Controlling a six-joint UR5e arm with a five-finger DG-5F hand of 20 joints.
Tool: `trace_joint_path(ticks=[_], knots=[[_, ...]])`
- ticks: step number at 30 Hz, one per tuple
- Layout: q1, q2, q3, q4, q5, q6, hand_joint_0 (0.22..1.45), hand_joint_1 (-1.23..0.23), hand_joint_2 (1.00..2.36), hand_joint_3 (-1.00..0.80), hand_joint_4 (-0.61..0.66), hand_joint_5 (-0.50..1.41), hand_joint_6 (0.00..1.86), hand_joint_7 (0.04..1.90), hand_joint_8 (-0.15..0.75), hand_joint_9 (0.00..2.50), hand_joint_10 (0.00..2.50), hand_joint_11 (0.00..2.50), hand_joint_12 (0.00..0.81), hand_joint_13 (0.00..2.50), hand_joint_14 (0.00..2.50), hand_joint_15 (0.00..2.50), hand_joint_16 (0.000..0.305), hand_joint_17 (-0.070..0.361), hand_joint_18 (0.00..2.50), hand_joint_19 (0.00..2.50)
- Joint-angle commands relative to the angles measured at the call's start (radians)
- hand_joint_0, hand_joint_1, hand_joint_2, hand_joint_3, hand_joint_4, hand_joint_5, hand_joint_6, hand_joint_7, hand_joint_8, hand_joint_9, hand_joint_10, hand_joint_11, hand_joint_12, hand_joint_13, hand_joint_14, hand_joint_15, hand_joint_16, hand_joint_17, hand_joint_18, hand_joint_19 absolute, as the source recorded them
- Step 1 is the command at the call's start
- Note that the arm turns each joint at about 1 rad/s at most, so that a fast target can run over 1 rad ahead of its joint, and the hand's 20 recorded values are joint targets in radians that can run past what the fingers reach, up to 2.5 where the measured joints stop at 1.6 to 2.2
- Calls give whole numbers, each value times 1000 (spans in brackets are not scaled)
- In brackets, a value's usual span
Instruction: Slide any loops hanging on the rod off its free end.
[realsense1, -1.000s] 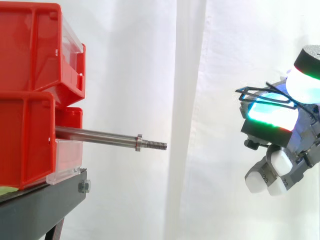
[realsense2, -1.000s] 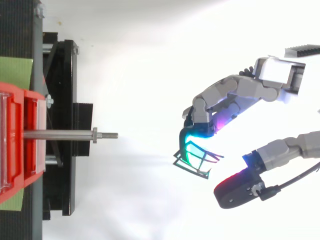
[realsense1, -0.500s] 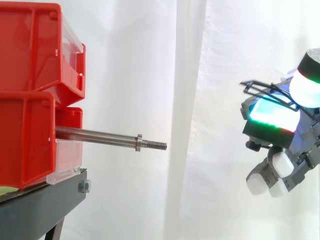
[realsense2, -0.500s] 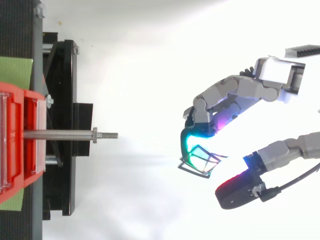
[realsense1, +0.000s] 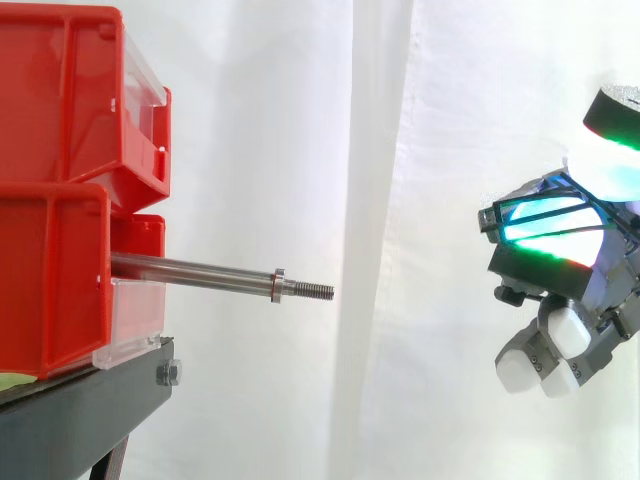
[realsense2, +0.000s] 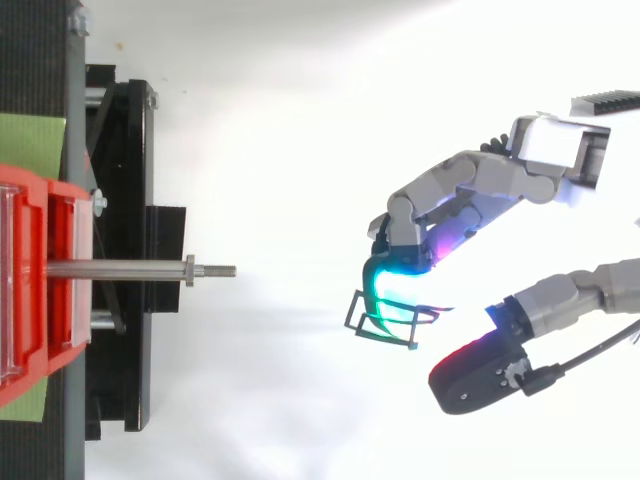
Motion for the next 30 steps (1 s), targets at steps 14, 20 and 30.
trace_joint_path(ticks=[14,20,30], knots=[[0,0,1,-7,0,31,619,-870,1012,-349,112,-173,871,1130,311,818,10,285,310,582,0,0,39,88,549,53],[1,0,1,-7,0,31,620,-866,1009,-393,129,-174,868,1121,310,811,10,285,311,582,0,0,39,89,549,53],[4,0,0,-11,0,31,570,-676,1010,-394,155,-158,854,1138,327,845,10,283,311,580,0,0,39,89,533,61]])
